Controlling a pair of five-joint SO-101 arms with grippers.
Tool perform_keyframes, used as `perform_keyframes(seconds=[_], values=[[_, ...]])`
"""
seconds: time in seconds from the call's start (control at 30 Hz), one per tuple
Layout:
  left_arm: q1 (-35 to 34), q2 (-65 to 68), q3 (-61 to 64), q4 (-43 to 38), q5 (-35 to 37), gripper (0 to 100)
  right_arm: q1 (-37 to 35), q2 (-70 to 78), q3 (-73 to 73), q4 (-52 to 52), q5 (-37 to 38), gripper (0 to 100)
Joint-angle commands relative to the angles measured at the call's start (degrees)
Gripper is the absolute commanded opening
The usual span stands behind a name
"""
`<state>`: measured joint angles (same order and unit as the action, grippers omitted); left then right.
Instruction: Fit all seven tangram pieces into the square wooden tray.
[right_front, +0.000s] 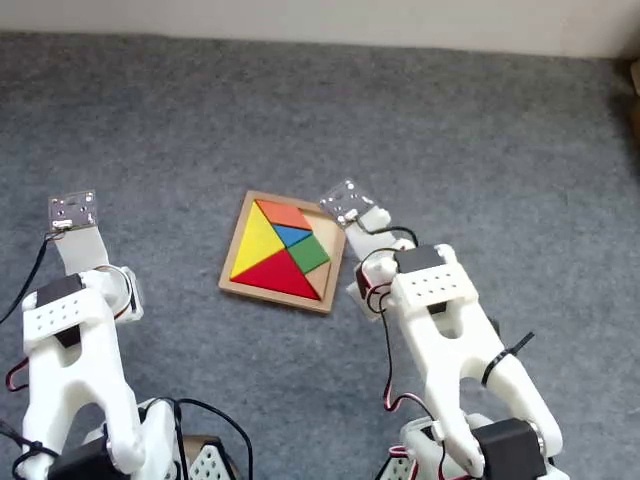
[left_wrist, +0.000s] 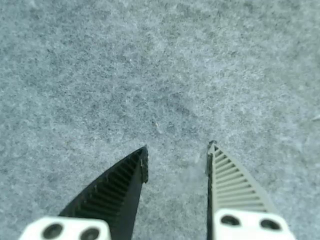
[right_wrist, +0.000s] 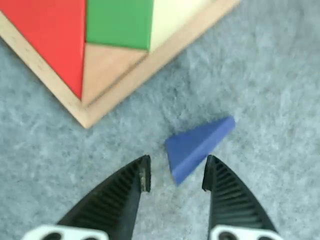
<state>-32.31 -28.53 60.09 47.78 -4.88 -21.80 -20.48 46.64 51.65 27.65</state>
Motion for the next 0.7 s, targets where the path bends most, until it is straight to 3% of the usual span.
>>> perform_keyframes(seconds=[0.0, 0.27, 0.5, 0.67], values=[[1.27, -1.71, -0.22, -0.79, -0.35, 20, -1.63, -1.01, -3.3, -4.09, -2.73, 17.6], [1.27, -1.71, -0.22, -0.79, -0.35, 20, -5.67, 10.24, -8.48, -5.14, -3.78, 17.5], [1.36, -1.71, -0.22, -0.79, -0.35, 20, -3.38, 11.38, -17.45, 5.93, -3.87, 17.5], [1.36, -1.71, -0.22, -0.79, -0.35, 20, -3.03, 11.65, -19.38, 7.87, -3.87, 17.7]])
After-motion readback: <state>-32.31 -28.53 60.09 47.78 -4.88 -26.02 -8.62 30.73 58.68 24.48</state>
